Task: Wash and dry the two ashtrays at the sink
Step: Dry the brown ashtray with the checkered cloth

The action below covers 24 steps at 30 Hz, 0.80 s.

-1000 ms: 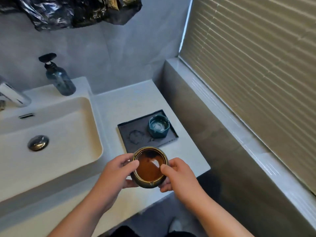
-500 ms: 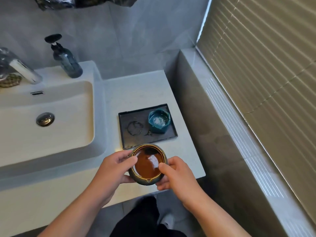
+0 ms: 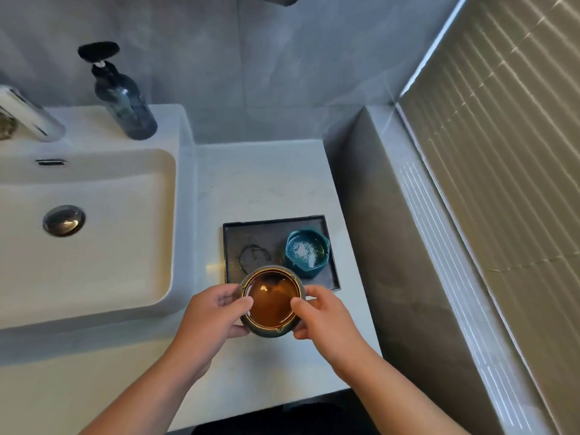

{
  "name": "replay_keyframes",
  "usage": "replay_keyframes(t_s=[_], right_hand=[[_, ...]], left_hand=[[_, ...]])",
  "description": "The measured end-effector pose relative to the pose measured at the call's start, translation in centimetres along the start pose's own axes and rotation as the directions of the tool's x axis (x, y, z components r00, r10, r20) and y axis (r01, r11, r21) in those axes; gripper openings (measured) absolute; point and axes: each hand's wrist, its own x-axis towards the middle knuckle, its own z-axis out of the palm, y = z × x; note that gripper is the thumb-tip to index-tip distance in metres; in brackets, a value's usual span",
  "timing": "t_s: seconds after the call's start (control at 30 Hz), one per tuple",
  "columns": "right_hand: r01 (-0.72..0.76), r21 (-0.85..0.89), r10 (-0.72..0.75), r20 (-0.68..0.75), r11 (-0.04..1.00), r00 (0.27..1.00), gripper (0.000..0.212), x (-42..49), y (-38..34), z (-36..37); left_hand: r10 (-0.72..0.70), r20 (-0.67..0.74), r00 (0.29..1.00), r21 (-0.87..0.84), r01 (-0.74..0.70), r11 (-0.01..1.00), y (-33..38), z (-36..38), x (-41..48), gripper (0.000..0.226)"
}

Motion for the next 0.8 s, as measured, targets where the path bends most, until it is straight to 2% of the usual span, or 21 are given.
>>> replay_keyframes(t_s=[0.1,0.23,0.37,0.47,0.57,0.67,0.73,0.8], right_hand=[[-0.014,0.066,0.013,0.009,0.998,1.0,0.029,2.4,-0.3,1.2],[-0.077,0.103,0.073,0.043,0.992,0.996,0.02,5.3,0.0,2.8],[-0.077,0.008,0.077,0.044,0.997,0.996,0.016,8.0,0.4,3.8],[-0.079,-0.014,0.08,0.055,0.997,0.995,0.018,9.6,0.4,3.7],[-0.12,0.009,0.119,0.069,0.993,0.991,0.017,10.7,0.2,3.8],[-0.203,0.124,0.196,0.072,0.971,0.978,0.016,11.6,0.4,4.3],[-0.262,0.218,0.252,0.071,0.94,0.965,0.012,12.1,0.4,4.4],[-0.294,0.286,0.286,0.068,0.912,0.956,0.012,12.4,0.3,4.5]], left_hand=[[-0.035,-0.065,0.997,-0.052,0.031,0.998,-0.8,-0.4,1.9,0.015],[-0.06,-0.157,0.986,-0.049,0.053,0.997,-2.0,0.2,4.0,0.017],[-0.064,-0.251,0.966,-0.056,0.052,0.997,-3.1,1.4,6.7,0.016],[-0.073,-0.328,0.942,-0.05,0.06,0.997,-3.3,2.0,8.2,0.037],[-0.036,-0.37,0.928,0.016,0.045,0.999,-2.9,2.2,9.0,0.044],[-0.001,-0.385,0.923,0.062,0.026,0.998,-2.2,2.6,9.6,0.022],[0.042,-0.392,0.919,0.111,0.002,0.994,-1.8,2.7,10.1,0.029],[0.068,-0.406,0.912,0.151,-0.006,0.988,-1.7,2.9,10.3,0.025]])
